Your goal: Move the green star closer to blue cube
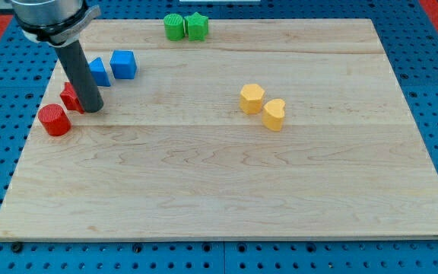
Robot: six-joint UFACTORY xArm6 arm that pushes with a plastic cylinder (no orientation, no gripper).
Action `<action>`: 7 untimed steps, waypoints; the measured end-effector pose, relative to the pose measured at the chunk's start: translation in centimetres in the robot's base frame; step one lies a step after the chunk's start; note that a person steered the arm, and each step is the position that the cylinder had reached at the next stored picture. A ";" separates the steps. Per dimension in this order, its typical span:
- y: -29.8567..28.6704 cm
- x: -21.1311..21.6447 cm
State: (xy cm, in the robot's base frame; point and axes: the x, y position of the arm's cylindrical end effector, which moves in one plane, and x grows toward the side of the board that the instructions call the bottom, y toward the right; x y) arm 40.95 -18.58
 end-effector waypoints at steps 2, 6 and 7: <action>4.1 5.5; 28.0 -18.2; 27.8 -21.8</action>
State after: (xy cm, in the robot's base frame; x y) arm 19.15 9.25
